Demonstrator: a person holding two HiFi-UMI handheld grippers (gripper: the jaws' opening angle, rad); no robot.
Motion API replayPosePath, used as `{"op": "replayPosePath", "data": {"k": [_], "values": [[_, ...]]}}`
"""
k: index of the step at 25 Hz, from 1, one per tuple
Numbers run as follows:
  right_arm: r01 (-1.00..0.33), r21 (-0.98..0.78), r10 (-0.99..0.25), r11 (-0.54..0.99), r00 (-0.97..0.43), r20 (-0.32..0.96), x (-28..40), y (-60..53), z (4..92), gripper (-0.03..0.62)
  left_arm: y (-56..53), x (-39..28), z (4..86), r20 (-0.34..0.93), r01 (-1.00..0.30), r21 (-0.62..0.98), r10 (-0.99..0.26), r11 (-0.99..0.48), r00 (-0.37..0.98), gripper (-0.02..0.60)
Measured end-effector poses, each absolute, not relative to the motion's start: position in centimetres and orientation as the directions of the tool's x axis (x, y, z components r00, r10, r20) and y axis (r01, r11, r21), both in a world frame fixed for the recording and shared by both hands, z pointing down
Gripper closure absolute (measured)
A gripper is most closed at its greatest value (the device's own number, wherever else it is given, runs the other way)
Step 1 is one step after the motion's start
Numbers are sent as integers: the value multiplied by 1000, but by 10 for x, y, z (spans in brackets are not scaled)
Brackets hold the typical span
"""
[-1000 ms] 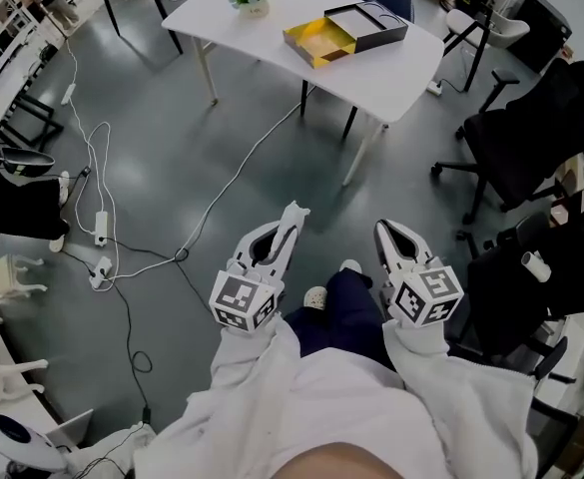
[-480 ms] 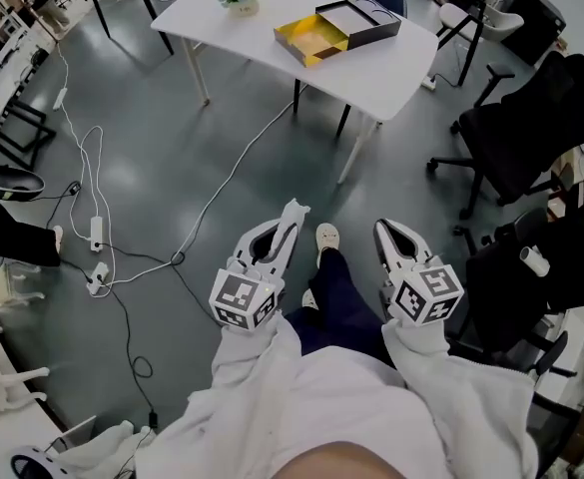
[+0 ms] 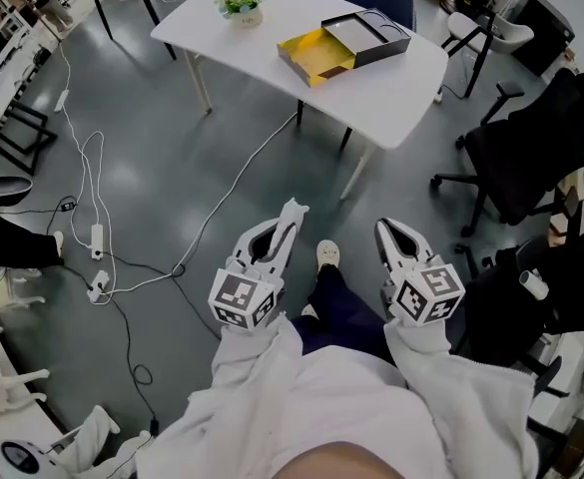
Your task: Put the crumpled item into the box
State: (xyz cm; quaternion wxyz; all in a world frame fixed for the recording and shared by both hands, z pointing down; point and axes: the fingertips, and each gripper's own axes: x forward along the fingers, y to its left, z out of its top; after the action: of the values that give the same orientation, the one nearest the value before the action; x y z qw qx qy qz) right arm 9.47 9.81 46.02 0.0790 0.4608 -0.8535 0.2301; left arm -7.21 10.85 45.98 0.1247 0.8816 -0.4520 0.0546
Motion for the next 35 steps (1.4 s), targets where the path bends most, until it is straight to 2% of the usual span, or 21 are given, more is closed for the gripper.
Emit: {"op": "replayPosePath", "data": {"k": [18,35], "values": [[-793,-324,-711,516,-607,354,94,-48,467,556,-34,-71,460,211,-836,158,-810,-525,548,518],[-766,-343,-695,543,-640,327,107,-101,473,556,-82,-57,461,206,-860,136,-835,-491,510,518]]}}
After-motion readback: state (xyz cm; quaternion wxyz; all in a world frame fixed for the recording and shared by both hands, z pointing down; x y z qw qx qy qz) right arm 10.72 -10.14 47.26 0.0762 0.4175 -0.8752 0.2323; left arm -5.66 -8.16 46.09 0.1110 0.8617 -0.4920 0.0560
